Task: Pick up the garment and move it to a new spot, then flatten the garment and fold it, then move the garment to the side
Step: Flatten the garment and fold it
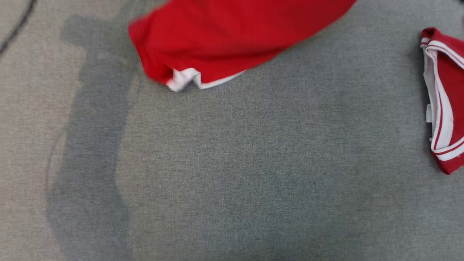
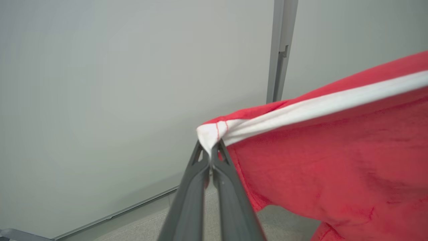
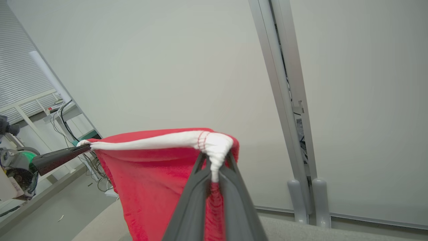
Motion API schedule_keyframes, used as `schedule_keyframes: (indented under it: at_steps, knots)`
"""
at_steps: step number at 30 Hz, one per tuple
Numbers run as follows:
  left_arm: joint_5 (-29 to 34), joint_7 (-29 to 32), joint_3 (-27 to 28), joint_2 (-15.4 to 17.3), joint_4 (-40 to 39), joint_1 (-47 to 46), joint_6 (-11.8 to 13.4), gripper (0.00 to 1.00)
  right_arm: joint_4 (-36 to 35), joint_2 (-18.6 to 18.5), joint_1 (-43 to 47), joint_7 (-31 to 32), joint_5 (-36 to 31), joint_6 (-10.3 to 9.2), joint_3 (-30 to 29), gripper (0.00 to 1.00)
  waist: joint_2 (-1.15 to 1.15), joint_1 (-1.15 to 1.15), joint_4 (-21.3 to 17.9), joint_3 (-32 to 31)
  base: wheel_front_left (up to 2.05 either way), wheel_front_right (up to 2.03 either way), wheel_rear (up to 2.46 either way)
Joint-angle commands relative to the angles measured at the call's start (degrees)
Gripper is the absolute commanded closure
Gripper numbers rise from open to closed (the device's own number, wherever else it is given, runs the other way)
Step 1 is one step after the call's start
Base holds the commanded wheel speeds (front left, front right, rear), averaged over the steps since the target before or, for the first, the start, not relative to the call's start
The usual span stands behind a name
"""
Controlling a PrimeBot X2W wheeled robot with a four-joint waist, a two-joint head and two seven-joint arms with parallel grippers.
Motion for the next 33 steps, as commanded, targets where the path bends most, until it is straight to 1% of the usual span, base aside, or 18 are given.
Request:
schedule_keyframes:
  at_steps: [1, 7, 8, 11, 13, 17, 21, 25, 29, 33]
  knots:
    - [0.36, -2.03, 0.44, -0.03, 2.16, -3.57, -0.10, 1.00, 0.68, -1.55, -3.26, -1.85, 0.28, -0.03, 0.43, 1.00, 0.00, 0.00, -0.37, 2.37, 0.00, 0.00, 0.00]
    - [1.64, -11.88, -0.37, -2.47, 13.10, -14.91, -0.22, 1.00, 6.10, -3.11, -12.89, -9.41, 2.36, -0.04, 4.22, 1.00, 0.00, 0.00, 0.10, 2.69, 0.00, 0.00, 0.00]
    - [1.64, -11.88, -0.37, -2.47, 13.10, -14.91, -0.22, 1.00, 6.10, -3.11, -12.89, -9.41, 2.36, -0.04, 4.22, 1.00, 0.00, 0.00, 0.10, 2.69, 0.00, 0.00, 0.00]
    - [2.00, -15.95, -1.60, -3.60, 17.47, -17.64, -0.28, 1.00, 8.79, -3.74, -15.06, -12.12, 2.98, -0.06, 6.93, 1.00, 0.00, 0.00, 0.37, 2.64, 0.00, 0.00, 0.00]
    - [1.18, -17.68, -2.68, -4.21, 19.50, -18.57, -0.33, 1.00, 9.81, -4.11, -15.84, -13.09, 3.68, -0.08, 9.31, 1.00, 0.00, 0.00, 0.54, 2.53, 0.00, 0.00, 0.00]
    - [-0.86, -18.71, -6.83, -4.25, 21.68, -15.55, -0.37, 1.00, 10.48, -5.24, -12.44, -13.34, 5.41, -0.03, 16.04, 1.00, 0.00, 0.00, 0.94, 1.41, 0.00, 0.00, 0.00]
    - [-4.09, -17.16, -12.24, -2.51, 21.51, -8.50, -0.38, 1.00, 9.61, -6.82, -5.94, -14.46, 7.64, -0.03, 23.20, 1.00, 0.00, 0.00, 1.11, -1.45, 0.00, 0.00, 0.00]
    - [-8.42, -13.97, -18.34, 0.80, 18.32, 1.76, -0.38, 1.00, 7.44, -8.12, 1.55, -15.94, 10.13, -0.03, 30.33, 1.00, 0.00, 0.00, 1.08, -5.96, 0.00, 0.00, 0.00]
    - [-13.82, -8.76, -23.60, 5.30, 12.32, 12.54, -0.39, 1.00, 3.82, -10.76, 8.24, -16.68, 12.70, -0.03, 37.30, 1.00, 0.00, 0.00, 1.31, -11.05, 0.00, 0.00, 0.00]
    - [-19.35, -3.35, -26.71, 10.47, 4.89, 22.23, -0.38, 1.00, 0.57, -13.39, 14.01, -16.26, 15.45, -0.03, 42.50, 1.00, 0.00, 0.00, 1.32, -15.76, 0.00, 0.00, 0.00]
